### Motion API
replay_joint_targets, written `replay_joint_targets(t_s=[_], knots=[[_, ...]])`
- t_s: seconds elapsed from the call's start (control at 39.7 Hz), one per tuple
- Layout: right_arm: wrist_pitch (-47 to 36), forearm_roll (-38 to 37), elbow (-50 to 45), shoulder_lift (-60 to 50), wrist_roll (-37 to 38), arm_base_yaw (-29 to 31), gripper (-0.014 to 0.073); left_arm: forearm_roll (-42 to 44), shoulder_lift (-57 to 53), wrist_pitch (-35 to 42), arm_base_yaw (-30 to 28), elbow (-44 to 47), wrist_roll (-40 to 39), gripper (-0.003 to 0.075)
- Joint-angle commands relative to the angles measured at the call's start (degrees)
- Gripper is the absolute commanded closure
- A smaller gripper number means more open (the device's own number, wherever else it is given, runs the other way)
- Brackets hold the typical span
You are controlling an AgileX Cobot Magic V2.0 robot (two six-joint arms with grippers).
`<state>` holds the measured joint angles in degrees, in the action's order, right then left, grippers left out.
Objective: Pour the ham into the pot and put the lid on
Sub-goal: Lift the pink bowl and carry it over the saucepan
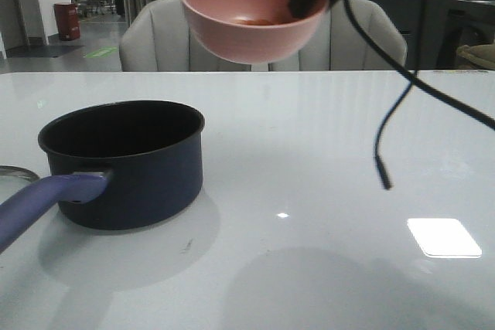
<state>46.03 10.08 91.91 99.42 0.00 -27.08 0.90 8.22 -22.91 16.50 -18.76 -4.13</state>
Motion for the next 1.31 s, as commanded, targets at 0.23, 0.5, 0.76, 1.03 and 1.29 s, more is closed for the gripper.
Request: replay_joint_targets(t_s=[0.23, 0.5, 0.76, 1.03, 1.29], knots=[[-8.87, -15.76, 11.95, 5.79, 7.01, -10.24, 0.0454, -0.19, 0.67, 4.20, 0.38, -1.34, 0.01, 0.0137], [-23.92, -23.52, 11.75, 9.12, 11.48, -13.35, 0.0454, -0.19, 0.67, 4.11, 0.38, -1.34, 0.01, 0.0137], [-41.40, -23.52, 4.91, 9.40, 11.68, -13.35, 0.0454, -0.19, 0.67, 4.11, 0.38, -1.34, 0.01, 0.0137], [-68.40, -23.52, -6.58, 9.40, 9.17, -13.29, 0.0454, -0.19, 0.67, 4.11, 0.38, -1.34, 0.01, 0.0137], [-92.28, -18.39, -15.62, 9.40, -7.01, -13.29, 0.0454, -0.19, 0.67, 4.11, 0.38, -1.34, 0.01, 0.0137]])
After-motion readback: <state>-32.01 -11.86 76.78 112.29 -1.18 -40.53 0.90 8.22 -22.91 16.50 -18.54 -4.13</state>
